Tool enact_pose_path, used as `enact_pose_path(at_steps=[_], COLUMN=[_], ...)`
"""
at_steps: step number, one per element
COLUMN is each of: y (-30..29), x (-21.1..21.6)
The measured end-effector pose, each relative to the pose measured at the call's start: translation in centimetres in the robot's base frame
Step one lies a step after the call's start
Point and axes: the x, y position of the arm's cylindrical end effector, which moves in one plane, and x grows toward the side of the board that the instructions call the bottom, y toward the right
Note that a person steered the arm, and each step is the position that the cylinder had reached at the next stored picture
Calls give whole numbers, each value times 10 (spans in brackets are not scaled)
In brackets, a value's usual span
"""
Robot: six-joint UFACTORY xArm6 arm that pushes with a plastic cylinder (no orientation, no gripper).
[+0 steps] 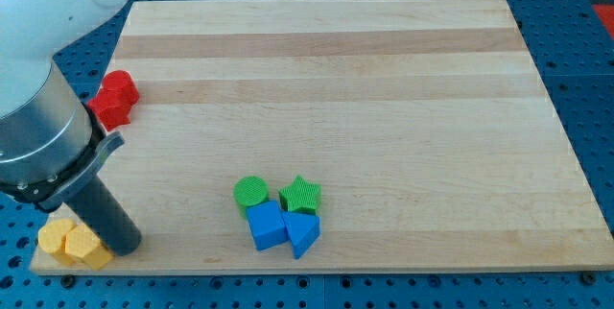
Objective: Move blue triangle upwards
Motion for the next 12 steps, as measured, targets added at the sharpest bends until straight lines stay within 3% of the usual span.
enact_pose_path(at_steps=[3,5,7,9,10,12], y=[20,86,206,238,238,248], x=[5,18,14,-36,-19,-101])
